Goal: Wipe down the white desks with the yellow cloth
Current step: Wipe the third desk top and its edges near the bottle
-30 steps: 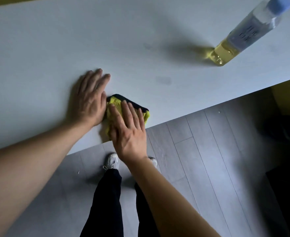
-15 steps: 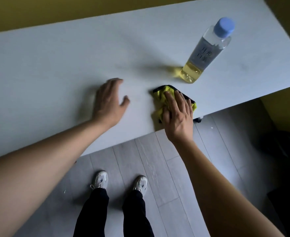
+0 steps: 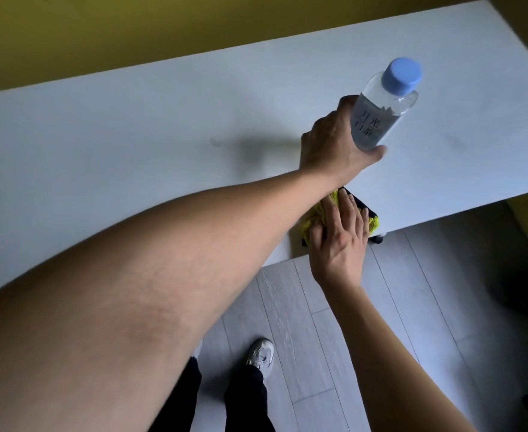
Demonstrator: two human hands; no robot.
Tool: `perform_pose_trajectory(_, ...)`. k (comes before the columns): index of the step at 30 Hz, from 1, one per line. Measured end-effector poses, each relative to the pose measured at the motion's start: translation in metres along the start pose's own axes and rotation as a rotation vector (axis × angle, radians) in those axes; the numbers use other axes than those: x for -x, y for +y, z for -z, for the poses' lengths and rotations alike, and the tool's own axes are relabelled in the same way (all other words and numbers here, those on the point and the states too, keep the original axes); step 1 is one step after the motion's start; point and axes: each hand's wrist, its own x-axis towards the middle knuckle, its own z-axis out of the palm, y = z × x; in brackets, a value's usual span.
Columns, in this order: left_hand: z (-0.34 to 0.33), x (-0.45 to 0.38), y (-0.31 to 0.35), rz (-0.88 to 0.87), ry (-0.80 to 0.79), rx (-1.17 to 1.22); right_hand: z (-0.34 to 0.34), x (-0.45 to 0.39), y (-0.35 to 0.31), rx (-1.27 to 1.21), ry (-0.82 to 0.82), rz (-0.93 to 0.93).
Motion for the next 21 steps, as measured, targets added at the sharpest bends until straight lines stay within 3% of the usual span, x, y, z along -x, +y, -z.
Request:
perform_pose_trajectory(7, 0.034, 0.011, -0.034, 0.054, 0.206, 0.047, -0.001, 0.001, -0.001, 0.031, 0.022, 0.012)
perform_pose_trajectory(17, 0.176, 0.061, -0.152, 0.309, 0.488, 0.036, -0.002, 0.000, -0.004, 0.055, 0.027, 0.003)
perform_pose_trajectory(21, 0.208, 0.078, -0.177, 0.381, 0.530, 0.029, -0.003, -0.001, -0.002, 0.057, 0.029, 0.016)
